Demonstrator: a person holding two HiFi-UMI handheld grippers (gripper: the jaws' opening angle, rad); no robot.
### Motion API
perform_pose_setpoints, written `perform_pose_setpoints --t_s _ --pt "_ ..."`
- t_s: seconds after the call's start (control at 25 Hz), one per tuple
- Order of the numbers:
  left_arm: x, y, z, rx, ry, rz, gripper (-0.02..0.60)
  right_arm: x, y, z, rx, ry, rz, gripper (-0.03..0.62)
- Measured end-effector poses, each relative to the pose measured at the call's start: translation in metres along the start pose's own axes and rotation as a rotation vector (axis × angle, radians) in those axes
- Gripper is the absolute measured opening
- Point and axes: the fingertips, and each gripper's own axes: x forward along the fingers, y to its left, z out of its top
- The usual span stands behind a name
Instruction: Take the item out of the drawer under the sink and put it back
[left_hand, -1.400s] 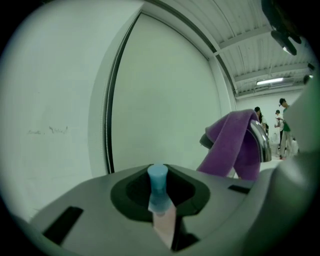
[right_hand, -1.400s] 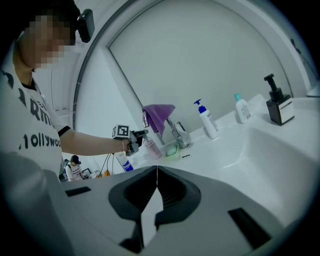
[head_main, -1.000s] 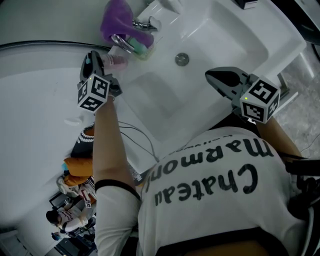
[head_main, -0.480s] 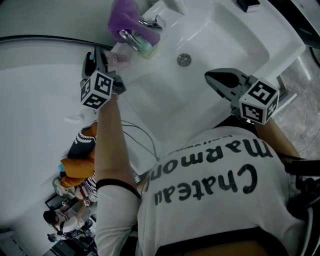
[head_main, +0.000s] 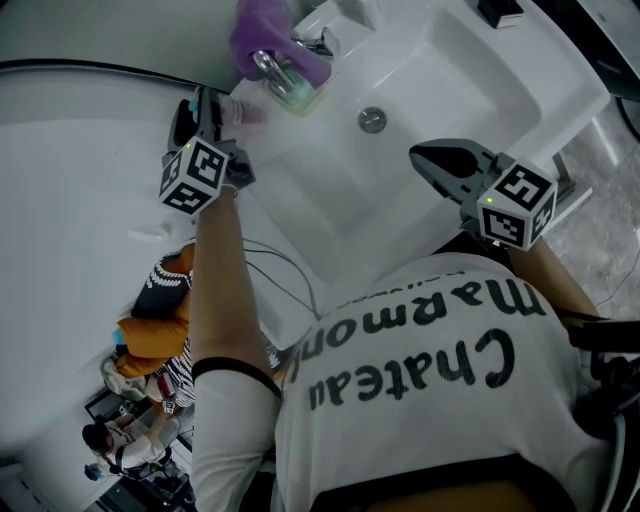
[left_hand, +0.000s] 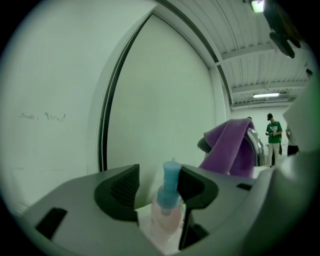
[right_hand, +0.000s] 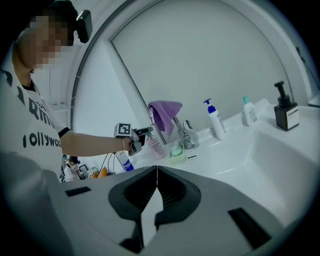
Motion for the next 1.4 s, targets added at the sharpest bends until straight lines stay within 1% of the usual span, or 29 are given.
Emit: perform_pose_setpoints --t_s 0.2,0.44,0.56,0.64,0.72,0.84,1.0,1.24,1.4 --pt "0.000 0.001 -0.001 -0.024 0.004 -0.008 0.204 0.001 0.001 -0.001 0.000 0.003 -0.008 0.012" --pt "0.000 -0.001 -0.003 -0.042 0.020 -0.026 0.227 0.001 -0.001 -0.003 0.004 0.005 -0.014 0.012" --pt "0.000 -0.002 -0.004 -0.085 0.027 -0.051 0.249 0.002 0.000 -0.002 0.002 0.006 -0.011 0.012" --pt "0.001 -0.004 -0.008 -0.114 0.049 -0.076 0.256 0.002 0.000 -0.003 0.002 0.010 -0.012 0.012" --pt "0.002 -0.005 -0.013 -0.119 0.071 -0.089 0.256 0.003 0.000 -0.005 0.001 0.013 -0.013 0.012" --pt "0.002 -0.008 -0.015 -0.133 0.068 -0.098 0.256 0.003 -0.002 -0.006 0.002 0.013 -0.013 0.012" --pt "0.002 -0.009 -0.014 -0.115 0.066 -0.098 0.256 0.003 -0.003 -0.006 0.002 0.013 -0.013 0.012" --pt "0.001 -0.011 -0.012 -0.111 0.074 -0.101 0.256 0.006 -0.003 -0.004 0.003 0.017 -0.007 0.012" --pt "0.000 -0.020 -0.010 -0.114 0.087 -0.145 0.256 0.008 0.000 -0.003 0.000 0.026 0.004 0.012"
